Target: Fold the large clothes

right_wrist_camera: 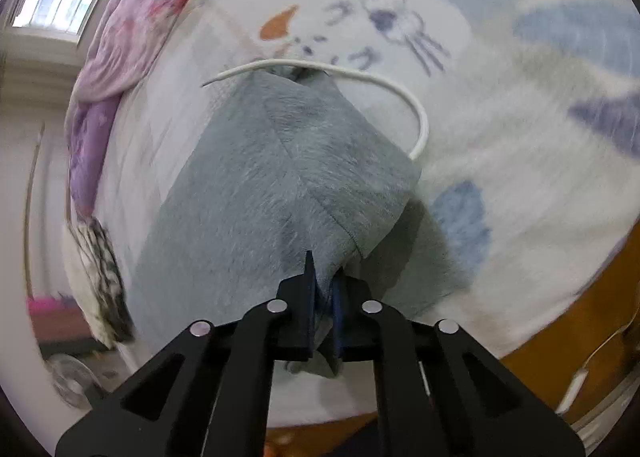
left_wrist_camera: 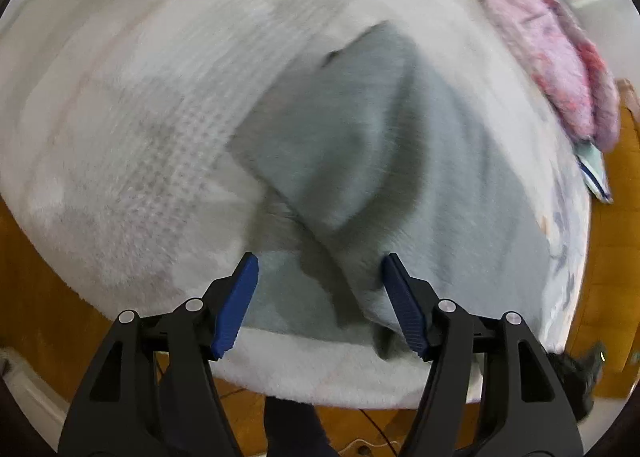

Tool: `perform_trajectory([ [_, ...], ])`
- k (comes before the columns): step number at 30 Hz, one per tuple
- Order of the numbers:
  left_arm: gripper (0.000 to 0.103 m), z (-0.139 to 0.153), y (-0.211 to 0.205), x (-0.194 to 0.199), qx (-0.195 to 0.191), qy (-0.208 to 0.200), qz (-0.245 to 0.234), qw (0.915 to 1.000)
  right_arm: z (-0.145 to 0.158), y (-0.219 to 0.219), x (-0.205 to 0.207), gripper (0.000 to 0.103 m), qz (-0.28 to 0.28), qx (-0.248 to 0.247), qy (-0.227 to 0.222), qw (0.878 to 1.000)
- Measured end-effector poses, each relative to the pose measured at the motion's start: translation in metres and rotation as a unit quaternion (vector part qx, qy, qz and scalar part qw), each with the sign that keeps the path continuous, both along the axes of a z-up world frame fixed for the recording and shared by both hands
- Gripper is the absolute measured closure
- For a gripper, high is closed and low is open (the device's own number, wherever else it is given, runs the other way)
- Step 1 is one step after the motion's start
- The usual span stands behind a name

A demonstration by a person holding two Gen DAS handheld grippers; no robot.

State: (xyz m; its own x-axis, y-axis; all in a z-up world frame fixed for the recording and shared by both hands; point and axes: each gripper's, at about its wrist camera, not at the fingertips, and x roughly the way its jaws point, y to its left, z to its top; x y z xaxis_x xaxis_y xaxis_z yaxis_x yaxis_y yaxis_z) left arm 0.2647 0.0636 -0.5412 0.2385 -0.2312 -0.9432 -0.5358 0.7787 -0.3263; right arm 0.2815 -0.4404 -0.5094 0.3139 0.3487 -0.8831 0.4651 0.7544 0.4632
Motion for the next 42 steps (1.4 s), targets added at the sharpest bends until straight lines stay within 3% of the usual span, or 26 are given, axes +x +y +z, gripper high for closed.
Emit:
perform_trajectory([
  [2, 0.037, -0.003, 0.002, 0.0, -0.003, 0.003, 0.007, 1.0, 0.0, -0.007, -0.01, 0.098, -0.003, -0.008, 0.01, 1.0],
  [6, 0.037, -0.007, 0.001, -0.003, -0.019, 0.002, 0.016, 0.9997, -0.032, -0.009, -0.009, 0.098, 0.002, -0.004, 0.037, 0.999],
  [8, 0.037, -0.006, 0.007, -0.005, -0.04, -0.003, 0.024, 0.9989, -0.034, -0.005, -0.005, 0.086, 0.004, -0.001, 0.042, 0.999],
  [11, 0.037, 0.007, 0.02, -0.009, -0.045, -0.043, 0.025, 0.9977, -0.018, -0.006, -0.003, 0.079, 0.008, -0.006, 0.045, 0.999],
  [13, 0.037, 0.016, 0.027, -0.006, -0.051, -0.066, 0.028, 0.9961, 0.003, -0.01, -0.004, 0.068, 0.016, -0.052, 0.052, 0.997],
  [17, 0.036, 0.011, 0.04, 0.007, -0.042, -0.072, 0.049, 0.9953, 0.037, -0.004, 0.005, 0.066, 0.049, -0.108, 0.008, 0.993],
  [21, 0.036, -0.012, 0.045, 0.024, -0.038, -0.043, 0.046, 0.9973, 0.051, 0.033, 0.041, 0.066, 0.108, -0.076, -0.05, 0.99],
  [22, 0.041, -0.017, 0.043, 0.029, -0.031, -0.032, 0.035, 0.9984, 0.051, 0.046, 0.051, 0.066, 0.121, -0.06, -0.062, 0.989],
  [23, 0.074, -0.019, 0.043, 0.032, -0.029, -0.03, 0.026, 0.9988, 0.05, 0.062, 0.061, 0.066, 0.135, -0.05, -0.072, 0.987],
  [25, 0.096, -0.02, 0.039, 0.035, -0.008, -0.011, 0.008, 0.9999, 0.046, 0.084, 0.077, 0.066, 0.162, -0.03, -0.079, 0.983],
  [28, 0.099, -0.003, 0.041, 0.027, 0.001, -0.02, -0.004, 0.9998, 0.041, 0.124, 0.095, 0.069, 0.213, -0.03, -0.084, 0.973],
  [31, 0.099, 0.014, 0.048, 0.01, 0.002, -0.027, -0.007, 0.9996, 0.037, 0.157, 0.107, 0.087, 0.255, -0.027, -0.092, 0.962],
  [36, 0.099, -0.004, 0.04, 0.01, 0.013, -0.003, -0.027, 0.9995, 0.017, 0.188, 0.126, 0.092, 0.282, -0.063, -0.081, 0.954],
  [39, 0.097, -0.02, 0.04, 0.014, 0.012, 0.002, -0.012, 0.9999, -0.017, 0.202, 0.134, 0.096, 0.32, -0.102, -0.053, 0.94],
  [42, 0.088, -0.027, 0.04, 0.018, 0.008, -0.001, -0.01, 0.9999, -0.037, 0.2, 0.137, 0.1, 0.332, -0.105, -0.051, 0.936],
])
